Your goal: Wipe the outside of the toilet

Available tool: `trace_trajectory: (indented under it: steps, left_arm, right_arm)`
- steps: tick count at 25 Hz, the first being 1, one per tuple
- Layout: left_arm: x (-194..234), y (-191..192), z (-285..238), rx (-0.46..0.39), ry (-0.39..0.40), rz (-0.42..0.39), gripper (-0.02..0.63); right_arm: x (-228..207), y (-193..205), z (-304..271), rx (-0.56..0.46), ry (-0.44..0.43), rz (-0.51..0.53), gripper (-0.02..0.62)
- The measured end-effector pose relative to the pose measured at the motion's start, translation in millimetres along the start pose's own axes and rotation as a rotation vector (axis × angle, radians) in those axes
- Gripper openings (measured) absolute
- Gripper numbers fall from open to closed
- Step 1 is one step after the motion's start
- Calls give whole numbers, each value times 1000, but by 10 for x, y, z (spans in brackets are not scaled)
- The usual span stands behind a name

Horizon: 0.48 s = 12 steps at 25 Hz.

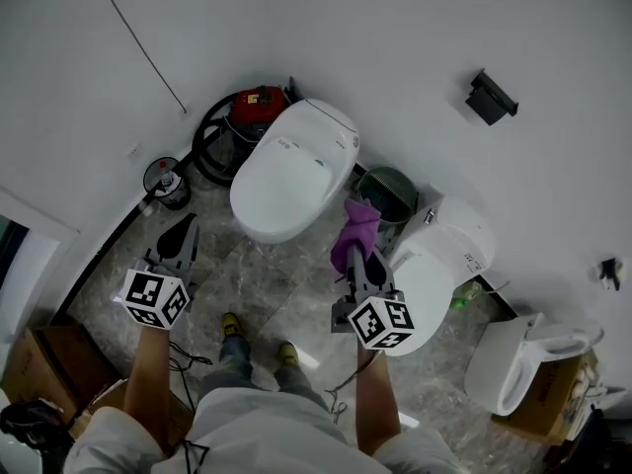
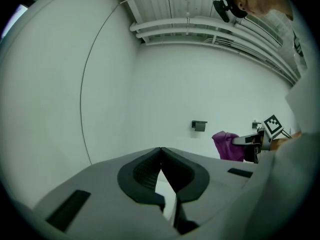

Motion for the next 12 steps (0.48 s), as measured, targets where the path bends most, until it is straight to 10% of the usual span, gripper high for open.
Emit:
trace_trajectory:
  steps: [12]
  left_arm:
    - [-188,-297,344,-62,-34,-31,12]
  right_arm:
    - [78,-228,415,-36,-1,14,57]
Point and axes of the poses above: the fingertips, and each gripper's own axes: z backward along the fingers, x to its left, y out of its underside, the point moved 9 cm from there along z, backward along the fingers, and after that the axes turned 7 degrees about x, right-handed, at the moved point
